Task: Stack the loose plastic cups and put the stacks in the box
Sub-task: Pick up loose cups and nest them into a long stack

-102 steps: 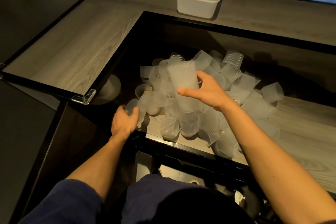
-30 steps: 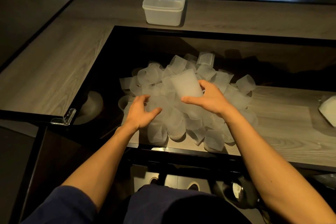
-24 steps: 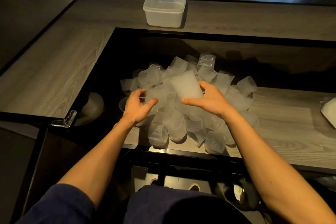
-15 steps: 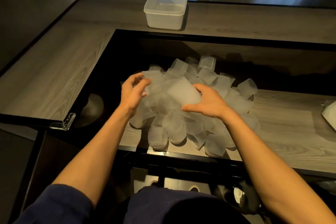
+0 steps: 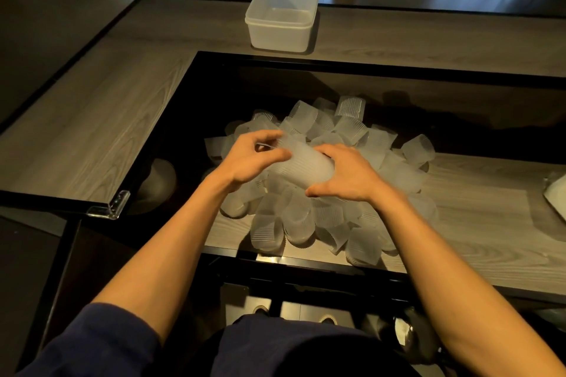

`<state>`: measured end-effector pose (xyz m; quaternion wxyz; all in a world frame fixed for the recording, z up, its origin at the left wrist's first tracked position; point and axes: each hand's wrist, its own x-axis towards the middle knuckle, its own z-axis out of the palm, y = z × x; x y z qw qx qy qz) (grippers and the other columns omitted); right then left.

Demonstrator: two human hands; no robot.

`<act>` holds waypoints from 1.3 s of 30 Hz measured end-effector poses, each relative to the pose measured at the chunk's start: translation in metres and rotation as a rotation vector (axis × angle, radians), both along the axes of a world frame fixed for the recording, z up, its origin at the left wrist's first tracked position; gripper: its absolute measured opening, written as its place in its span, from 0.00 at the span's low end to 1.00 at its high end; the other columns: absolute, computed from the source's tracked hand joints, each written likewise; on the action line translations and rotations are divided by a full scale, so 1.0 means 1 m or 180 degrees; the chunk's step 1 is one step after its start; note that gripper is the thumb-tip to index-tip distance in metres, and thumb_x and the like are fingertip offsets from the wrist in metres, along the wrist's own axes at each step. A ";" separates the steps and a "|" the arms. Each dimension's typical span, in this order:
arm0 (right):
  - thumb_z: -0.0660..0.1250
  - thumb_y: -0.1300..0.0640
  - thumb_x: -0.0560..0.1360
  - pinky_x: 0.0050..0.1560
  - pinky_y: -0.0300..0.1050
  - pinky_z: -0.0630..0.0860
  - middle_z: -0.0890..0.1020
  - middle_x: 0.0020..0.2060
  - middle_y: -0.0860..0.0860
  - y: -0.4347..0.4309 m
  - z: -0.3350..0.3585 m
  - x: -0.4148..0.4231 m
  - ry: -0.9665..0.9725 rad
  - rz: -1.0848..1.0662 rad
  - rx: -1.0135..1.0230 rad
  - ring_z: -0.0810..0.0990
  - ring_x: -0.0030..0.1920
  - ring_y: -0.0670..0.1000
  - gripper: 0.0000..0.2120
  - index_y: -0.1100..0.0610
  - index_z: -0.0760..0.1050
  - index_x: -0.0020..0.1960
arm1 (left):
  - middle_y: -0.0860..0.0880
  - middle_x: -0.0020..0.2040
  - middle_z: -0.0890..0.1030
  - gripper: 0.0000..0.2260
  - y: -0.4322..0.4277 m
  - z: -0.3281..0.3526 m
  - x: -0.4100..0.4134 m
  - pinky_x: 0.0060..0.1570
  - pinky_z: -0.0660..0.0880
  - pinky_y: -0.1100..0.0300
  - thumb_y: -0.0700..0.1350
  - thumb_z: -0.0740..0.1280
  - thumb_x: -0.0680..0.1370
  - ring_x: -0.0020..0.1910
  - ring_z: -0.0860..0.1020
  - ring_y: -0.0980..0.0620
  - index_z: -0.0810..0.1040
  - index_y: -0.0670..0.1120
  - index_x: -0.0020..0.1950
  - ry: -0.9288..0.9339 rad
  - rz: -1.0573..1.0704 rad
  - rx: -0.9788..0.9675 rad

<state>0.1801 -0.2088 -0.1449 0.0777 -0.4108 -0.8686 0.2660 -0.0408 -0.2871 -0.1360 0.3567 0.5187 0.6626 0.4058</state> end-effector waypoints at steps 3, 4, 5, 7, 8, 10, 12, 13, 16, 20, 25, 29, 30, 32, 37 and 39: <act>0.72 0.26 0.56 0.59 0.59 0.76 0.76 0.61 0.44 -0.002 -0.001 -0.002 0.0063 0.0033 0.0016 0.73 0.60 0.50 0.46 0.43 0.70 0.71 | 0.52 0.63 0.76 0.30 0.000 -0.001 0.008 0.55 0.72 0.62 0.54 0.76 0.74 0.60 0.75 0.56 0.73 0.49 0.74 -0.0066 -0.0157 -0.0181; 0.73 0.27 0.57 0.59 0.58 0.76 0.76 0.61 0.45 -0.002 -0.001 -0.001 0.0098 0.0022 0.0010 0.73 0.60 0.50 0.46 0.44 0.70 0.71 | 0.52 0.65 0.76 0.33 -0.001 -0.002 0.009 0.57 0.73 0.61 0.57 0.76 0.73 0.62 0.75 0.55 0.72 0.49 0.75 -0.0124 -0.0138 -0.0202; 0.74 0.29 0.58 0.58 0.56 0.77 0.76 0.61 0.45 -0.003 0.000 0.000 0.0148 0.0007 -0.0008 0.74 0.59 0.50 0.45 0.45 0.71 0.70 | 0.52 0.66 0.76 0.36 -0.002 -0.003 0.010 0.59 0.73 0.59 0.60 0.75 0.72 0.64 0.75 0.54 0.70 0.50 0.76 -0.0191 -0.0099 -0.0224; 0.78 0.34 0.62 0.56 0.51 0.77 0.76 0.60 0.47 -0.003 -0.002 0.005 0.0243 -0.0041 -0.0060 0.75 0.57 0.49 0.41 0.49 0.72 0.70 | 0.52 0.66 0.76 0.42 -0.008 -0.008 0.011 0.60 0.74 0.55 0.67 0.72 0.69 0.64 0.75 0.53 0.66 0.50 0.78 -0.0284 -0.0018 -0.0325; 0.80 0.37 0.64 0.55 0.49 0.76 0.76 0.59 0.47 -0.003 -0.003 0.008 0.0270 -0.0089 -0.0076 0.75 0.56 0.49 0.39 0.51 0.73 0.69 | 0.51 0.66 0.76 0.43 -0.012 -0.014 0.010 0.60 0.75 0.54 0.69 0.71 0.69 0.63 0.76 0.52 0.65 0.50 0.78 -0.0274 0.0008 -0.0415; 0.80 0.38 0.65 0.51 0.47 0.75 0.77 0.58 0.48 -0.002 -0.007 0.014 0.0267 -0.0198 -0.0073 0.75 0.55 0.49 0.38 0.53 0.73 0.68 | 0.51 0.64 0.76 0.40 -0.021 -0.028 0.012 0.59 0.75 0.57 0.66 0.72 0.72 0.61 0.76 0.53 0.65 0.49 0.78 -0.0090 -0.0043 -0.0655; 0.80 0.38 0.65 0.51 0.47 0.76 0.77 0.57 0.48 -0.002 -0.012 0.019 0.0252 -0.0280 -0.0114 0.75 0.55 0.50 0.37 0.53 0.74 0.67 | 0.50 0.63 0.75 0.40 -0.029 -0.042 0.014 0.53 0.73 0.63 0.62 0.73 0.73 0.60 0.76 0.52 0.64 0.47 0.78 0.0169 -0.0104 -0.0969; 0.80 0.39 0.65 0.52 0.49 0.77 0.76 0.56 0.48 -0.002 -0.013 0.020 0.0252 -0.0297 -0.0145 0.75 0.55 0.50 0.37 0.54 0.74 0.67 | 0.48 0.65 0.75 0.41 -0.031 -0.047 0.015 0.52 0.73 0.63 0.61 0.74 0.72 0.61 0.76 0.51 0.63 0.47 0.78 0.0286 -0.0128 -0.1109; 0.80 0.39 0.65 0.52 0.51 0.78 0.77 0.55 0.47 -0.002 -0.014 0.023 0.0297 -0.0316 -0.0237 0.76 0.55 0.50 0.35 0.53 0.74 0.65 | 0.47 0.69 0.73 0.41 -0.036 -0.055 0.023 0.61 0.72 0.57 0.58 0.77 0.71 0.66 0.73 0.49 0.63 0.45 0.78 0.0362 -0.0288 -0.1356; 0.80 0.38 0.64 0.51 0.47 0.78 0.77 0.55 0.45 -0.002 -0.012 0.023 0.0413 -0.0343 -0.0317 0.76 0.54 0.48 0.36 0.51 0.74 0.66 | 0.52 0.63 0.73 0.36 -0.034 -0.058 0.032 0.59 0.68 0.61 0.55 0.76 0.73 0.61 0.71 0.55 0.65 0.46 0.75 0.0333 -0.0318 -0.1371; 0.80 0.39 0.65 0.50 0.44 0.77 0.76 0.57 0.45 0.000 -0.011 0.026 0.0494 -0.0363 -0.0359 0.75 0.55 0.47 0.37 0.51 0.73 0.68 | 0.46 0.73 0.72 0.34 -0.028 -0.061 0.033 0.67 0.68 0.56 0.52 0.74 0.76 0.72 0.70 0.46 0.63 0.46 0.77 0.0269 -0.0382 -0.1587; 0.80 0.40 0.66 0.48 0.42 0.75 0.76 0.57 0.45 0.001 -0.011 0.029 0.0508 -0.0418 -0.0381 0.75 0.55 0.47 0.37 0.52 0.72 0.68 | 0.43 0.74 0.70 0.35 -0.024 -0.062 0.035 0.69 0.70 0.50 0.52 0.73 0.77 0.71 0.71 0.43 0.61 0.44 0.78 0.0259 -0.0239 -0.1587; 0.80 0.40 0.66 0.47 0.41 0.75 0.76 0.57 0.45 0.002 -0.011 0.030 0.0520 -0.0424 -0.0396 0.75 0.55 0.47 0.36 0.52 0.72 0.68 | 0.43 0.74 0.69 0.36 -0.023 -0.063 0.034 0.69 0.70 0.49 0.53 0.73 0.77 0.71 0.71 0.43 0.60 0.44 0.79 0.0243 -0.0230 -0.1604; 0.80 0.40 0.66 0.46 0.40 0.74 0.75 0.57 0.45 0.003 -0.012 0.030 0.0522 -0.0426 -0.0419 0.75 0.55 0.46 0.36 0.52 0.72 0.68 | 0.42 0.75 0.69 0.38 -0.021 -0.066 0.032 0.68 0.71 0.49 0.54 0.74 0.76 0.70 0.72 0.42 0.59 0.44 0.79 0.0223 -0.0211 -0.1634; 0.80 0.39 0.66 0.46 0.40 0.74 0.76 0.58 0.46 0.005 -0.014 0.032 0.0521 -0.0430 -0.0449 0.75 0.55 0.47 0.37 0.51 0.72 0.69 | 0.44 0.70 0.72 0.38 -0.016 -0.066 0.027 0.61 0.72 0.55 0.53 0.75 0.75 0.64 0.74 0.47 0.60 0.44 0.78 0.0002 -0.0092 -0.1652; 0.80 0.40 0.66 0.46 0.40 0.73 0.76 0.57 0.46 0.007 -0.013 0.033 0.0530 -0.0435 -0.0466 0.75 0.55 0.46 0.36 0.51 0.72 0.68 | 0.45 0.67 0.75 0.37 -0.011 -0.065 0.021 0.61 0.75 0.55 0.54 0.77 0.72 0.60 0.76 0.49 0.65 0.45 0.76 -0.0096 -0.0060 -0.1659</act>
